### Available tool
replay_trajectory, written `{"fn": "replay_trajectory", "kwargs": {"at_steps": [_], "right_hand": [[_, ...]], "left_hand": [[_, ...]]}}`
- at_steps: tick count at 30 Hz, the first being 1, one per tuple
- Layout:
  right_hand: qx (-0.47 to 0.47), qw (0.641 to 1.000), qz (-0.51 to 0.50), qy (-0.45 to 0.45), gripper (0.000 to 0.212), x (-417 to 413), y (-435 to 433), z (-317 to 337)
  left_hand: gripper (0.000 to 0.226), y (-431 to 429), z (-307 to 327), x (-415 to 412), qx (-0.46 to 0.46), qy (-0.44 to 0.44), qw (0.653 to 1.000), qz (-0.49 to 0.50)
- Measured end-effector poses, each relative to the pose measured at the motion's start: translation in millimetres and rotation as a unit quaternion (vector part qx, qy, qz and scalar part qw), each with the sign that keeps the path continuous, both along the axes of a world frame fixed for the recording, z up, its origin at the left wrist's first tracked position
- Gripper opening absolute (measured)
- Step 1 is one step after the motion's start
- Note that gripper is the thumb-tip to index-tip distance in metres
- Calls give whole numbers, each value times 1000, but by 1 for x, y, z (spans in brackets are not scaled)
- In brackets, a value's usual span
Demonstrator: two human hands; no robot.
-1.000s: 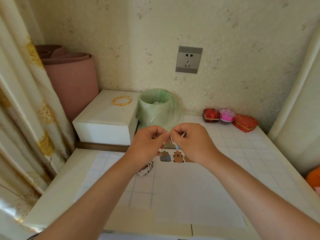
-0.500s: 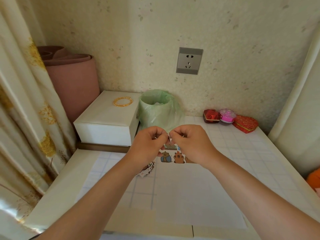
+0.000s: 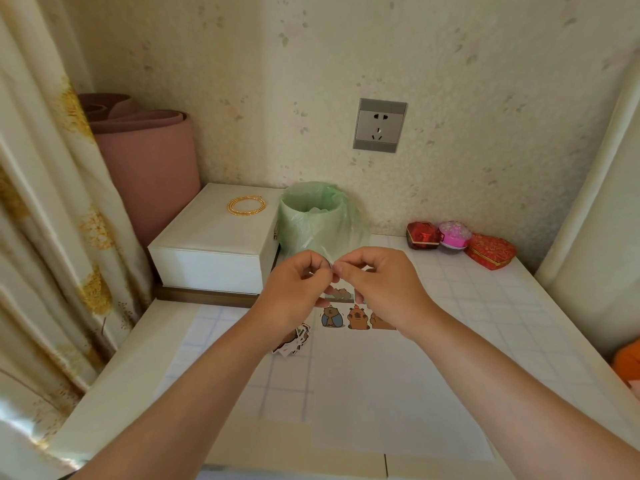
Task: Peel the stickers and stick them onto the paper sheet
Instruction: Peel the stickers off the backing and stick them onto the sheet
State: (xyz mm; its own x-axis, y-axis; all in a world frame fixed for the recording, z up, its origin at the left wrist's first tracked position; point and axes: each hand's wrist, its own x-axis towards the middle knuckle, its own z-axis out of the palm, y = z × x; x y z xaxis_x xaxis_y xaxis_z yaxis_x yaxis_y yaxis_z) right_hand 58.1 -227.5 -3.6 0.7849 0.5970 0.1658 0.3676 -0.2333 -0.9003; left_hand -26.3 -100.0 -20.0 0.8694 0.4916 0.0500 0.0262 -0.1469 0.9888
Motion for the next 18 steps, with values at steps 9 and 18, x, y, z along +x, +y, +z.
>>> {"fn": "replay_trajectory", "kwargs": {"at_steps": [9, 18], "right_hand": [[-11, 998, -33, -43, 12, -1, 10, -5], [-5, 998, -18, -52, 13, -13, 28, -7]], "left_hand": [[18, 5, 5, -12, -97, 0, 995, 7], [10, 22, 12, -30, -50, 22, 997, 54]]}}
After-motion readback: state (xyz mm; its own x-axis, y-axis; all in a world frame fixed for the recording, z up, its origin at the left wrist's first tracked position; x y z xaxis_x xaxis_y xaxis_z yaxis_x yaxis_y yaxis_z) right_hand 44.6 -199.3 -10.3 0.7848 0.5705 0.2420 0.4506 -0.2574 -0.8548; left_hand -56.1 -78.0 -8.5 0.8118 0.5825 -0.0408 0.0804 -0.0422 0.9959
